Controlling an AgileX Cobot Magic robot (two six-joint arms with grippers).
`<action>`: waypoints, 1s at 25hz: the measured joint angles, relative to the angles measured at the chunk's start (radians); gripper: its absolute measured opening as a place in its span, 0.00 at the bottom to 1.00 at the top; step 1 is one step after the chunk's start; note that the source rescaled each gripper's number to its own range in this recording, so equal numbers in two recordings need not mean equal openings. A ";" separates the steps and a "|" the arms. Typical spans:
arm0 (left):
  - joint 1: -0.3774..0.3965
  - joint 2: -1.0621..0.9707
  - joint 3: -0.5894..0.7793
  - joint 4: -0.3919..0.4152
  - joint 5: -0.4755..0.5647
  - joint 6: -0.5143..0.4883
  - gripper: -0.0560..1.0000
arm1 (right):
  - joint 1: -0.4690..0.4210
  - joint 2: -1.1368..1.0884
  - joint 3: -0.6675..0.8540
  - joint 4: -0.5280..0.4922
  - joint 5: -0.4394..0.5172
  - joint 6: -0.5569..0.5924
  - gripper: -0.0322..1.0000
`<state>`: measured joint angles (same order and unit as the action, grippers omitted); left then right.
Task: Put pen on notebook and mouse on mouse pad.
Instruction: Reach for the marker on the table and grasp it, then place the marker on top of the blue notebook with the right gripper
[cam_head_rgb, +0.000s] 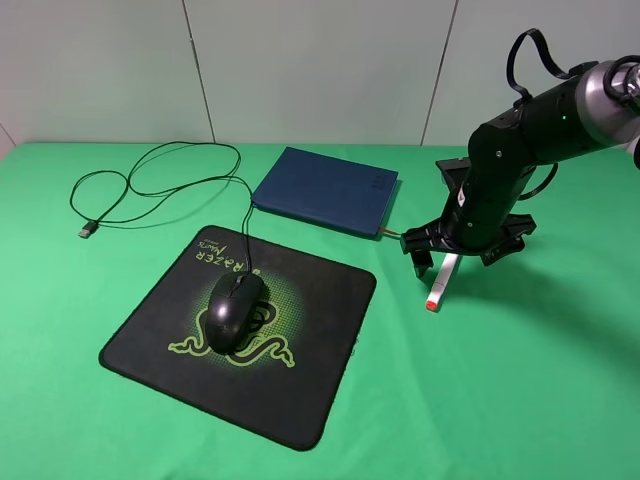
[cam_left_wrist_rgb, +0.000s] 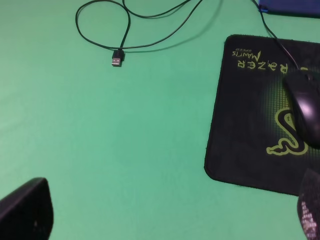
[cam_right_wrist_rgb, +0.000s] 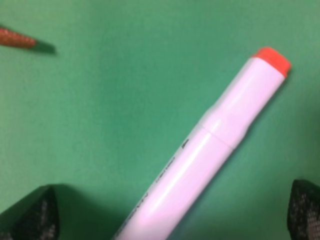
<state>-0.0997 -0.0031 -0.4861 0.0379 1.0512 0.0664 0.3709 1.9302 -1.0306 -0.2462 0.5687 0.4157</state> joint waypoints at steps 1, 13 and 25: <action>0.000 0.000 0.000 0.000 0.000 0.000 0.96 | 0.000 0.000 0.000 0.000 0.000 0.000 0.99; 0.000 0.000 0.000 0.000 0.000 0.000 0.96 | 0.003 0.005 0.000 0.000 -0.001 0.000 0.18; 0.000 0.000 0.000 0.000 0.000 0.000 0.96 | 0.003 0.005 0.000 -0.001 0.001 0.000 0.03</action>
<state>-0.0997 -0.0031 -0.4861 0.0379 1.0512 0.0664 0.3741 1.9349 -1.0309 -0.2472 0.5697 0.4157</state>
